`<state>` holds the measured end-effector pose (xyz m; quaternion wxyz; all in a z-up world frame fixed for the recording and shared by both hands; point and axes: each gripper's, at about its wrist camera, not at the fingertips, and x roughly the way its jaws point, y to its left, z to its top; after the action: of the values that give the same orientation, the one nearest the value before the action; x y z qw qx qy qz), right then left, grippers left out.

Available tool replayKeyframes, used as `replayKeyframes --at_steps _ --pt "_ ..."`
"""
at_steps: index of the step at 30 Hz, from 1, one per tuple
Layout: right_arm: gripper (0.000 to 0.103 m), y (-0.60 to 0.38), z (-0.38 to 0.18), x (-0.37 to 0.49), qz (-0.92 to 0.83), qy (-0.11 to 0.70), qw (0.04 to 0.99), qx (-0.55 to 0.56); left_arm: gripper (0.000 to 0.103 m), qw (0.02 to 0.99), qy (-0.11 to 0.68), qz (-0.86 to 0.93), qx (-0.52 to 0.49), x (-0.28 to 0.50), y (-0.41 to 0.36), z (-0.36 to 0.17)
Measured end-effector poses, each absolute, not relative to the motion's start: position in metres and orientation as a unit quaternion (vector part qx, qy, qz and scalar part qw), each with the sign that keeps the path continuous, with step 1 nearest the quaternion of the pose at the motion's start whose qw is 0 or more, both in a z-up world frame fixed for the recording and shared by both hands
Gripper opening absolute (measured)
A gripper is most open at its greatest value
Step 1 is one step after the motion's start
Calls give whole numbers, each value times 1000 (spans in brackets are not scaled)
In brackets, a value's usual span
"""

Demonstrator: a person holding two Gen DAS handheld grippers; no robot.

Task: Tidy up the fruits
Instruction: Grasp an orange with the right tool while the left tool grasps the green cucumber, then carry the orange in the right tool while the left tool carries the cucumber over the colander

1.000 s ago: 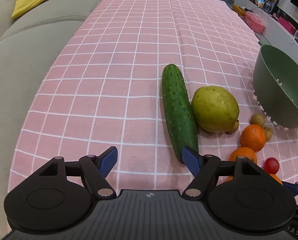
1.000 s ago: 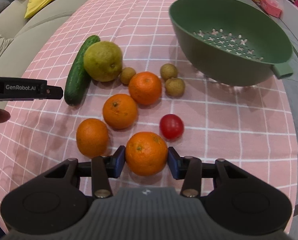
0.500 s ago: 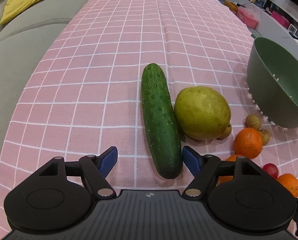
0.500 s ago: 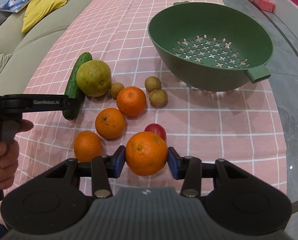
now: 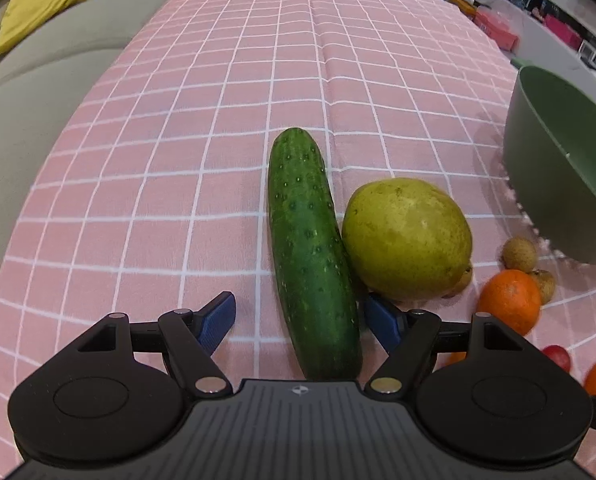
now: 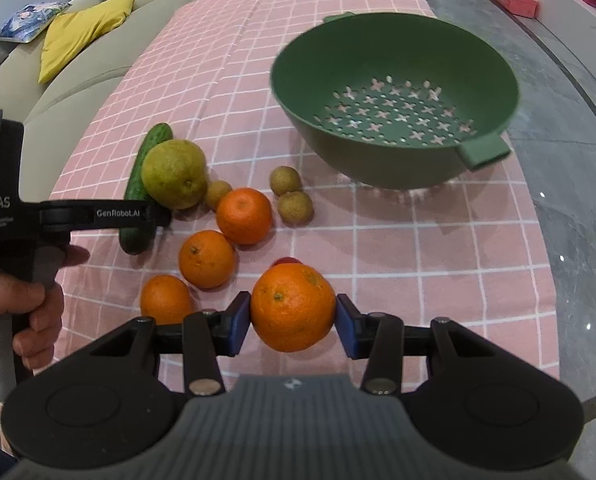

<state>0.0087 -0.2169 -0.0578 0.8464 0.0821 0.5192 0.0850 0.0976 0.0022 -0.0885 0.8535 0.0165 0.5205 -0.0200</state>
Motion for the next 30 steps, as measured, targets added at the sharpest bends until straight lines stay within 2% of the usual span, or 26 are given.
replayKeyframes --at_steps 6,9,10,11,23,30 --pt "42 -226 -58 7 78 518 847 88 84 865 501 -13 8 107 10 -92" --pt "42 -225 -56 7 82 516 848 88 72 871 490 -28 14 106 11 -93" --pt "42 -225 -56 7 83 516 848 88 61 872 487 -36 15 105 9 -93" --pt "42 -224 -55 8 83 515 848 89 45 873 486 -43 14 104 8 -92" --pt "42 -226 -47 11 84 507 853 93 42 877 478 -60 4 88 19 -83" --pt "42 -223 -40 13 89 498 857 97 41 873 482 -68 -36 73 41 -72"
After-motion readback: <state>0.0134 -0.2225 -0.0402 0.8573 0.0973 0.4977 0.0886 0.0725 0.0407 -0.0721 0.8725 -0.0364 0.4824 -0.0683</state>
